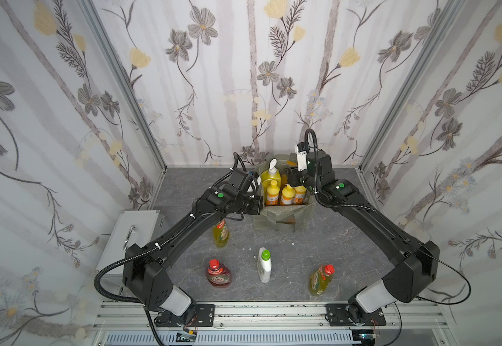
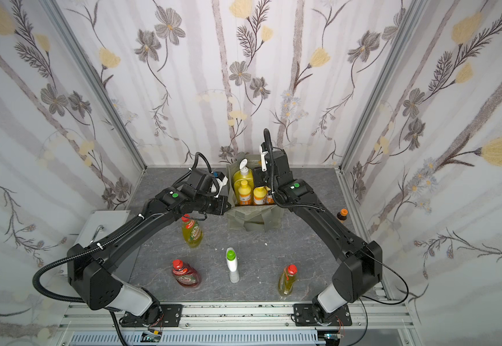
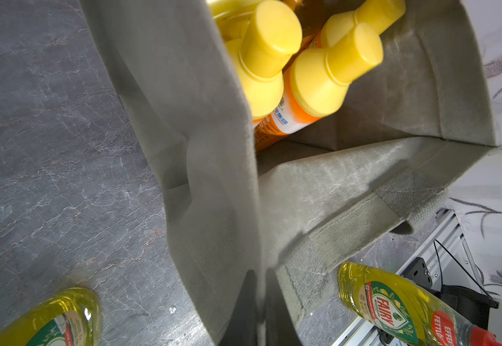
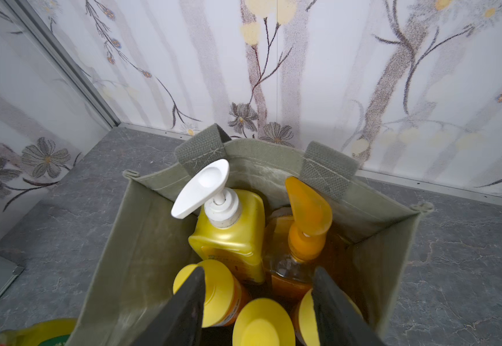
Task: Pack dish soap into the shopping bag
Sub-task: Adjust the bottle of dish soap in the shopping bag.
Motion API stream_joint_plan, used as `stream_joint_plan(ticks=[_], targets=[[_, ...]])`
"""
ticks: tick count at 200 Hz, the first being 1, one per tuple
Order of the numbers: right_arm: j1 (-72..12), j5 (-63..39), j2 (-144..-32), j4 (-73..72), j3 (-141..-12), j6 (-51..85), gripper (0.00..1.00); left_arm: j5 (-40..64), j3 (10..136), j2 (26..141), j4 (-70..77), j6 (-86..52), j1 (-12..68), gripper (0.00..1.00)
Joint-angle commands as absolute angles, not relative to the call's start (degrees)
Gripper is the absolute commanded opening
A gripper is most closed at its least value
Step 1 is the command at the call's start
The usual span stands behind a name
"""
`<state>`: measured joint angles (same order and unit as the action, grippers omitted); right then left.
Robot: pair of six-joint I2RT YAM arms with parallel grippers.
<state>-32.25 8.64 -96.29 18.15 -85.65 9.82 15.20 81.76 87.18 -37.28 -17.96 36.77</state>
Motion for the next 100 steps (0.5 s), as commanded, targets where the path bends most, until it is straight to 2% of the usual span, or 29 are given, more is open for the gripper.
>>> stream_joint_plan(ticks=[1, 37, 100], targets=[[-32.26, 4.12, -94.1, 20.7, -83.75, 11.06, 0.55, 15.37, 82.09, 87.33, -37.79, -17.53, 36.83, 0.08], [-32.26, -1.87, -91.89, 25.95, -81.23, 11.59, 0.45, 15.23, 81.79, 87.01, -37.88, -17.49, 36.82, 0.08], [-33.0, -3.86, -91.89, 28.58, -71.42, 13.46, 0.39, 15.38, 80.62, 86.6, -37.0, -17.67, 36.83, 0.08]])
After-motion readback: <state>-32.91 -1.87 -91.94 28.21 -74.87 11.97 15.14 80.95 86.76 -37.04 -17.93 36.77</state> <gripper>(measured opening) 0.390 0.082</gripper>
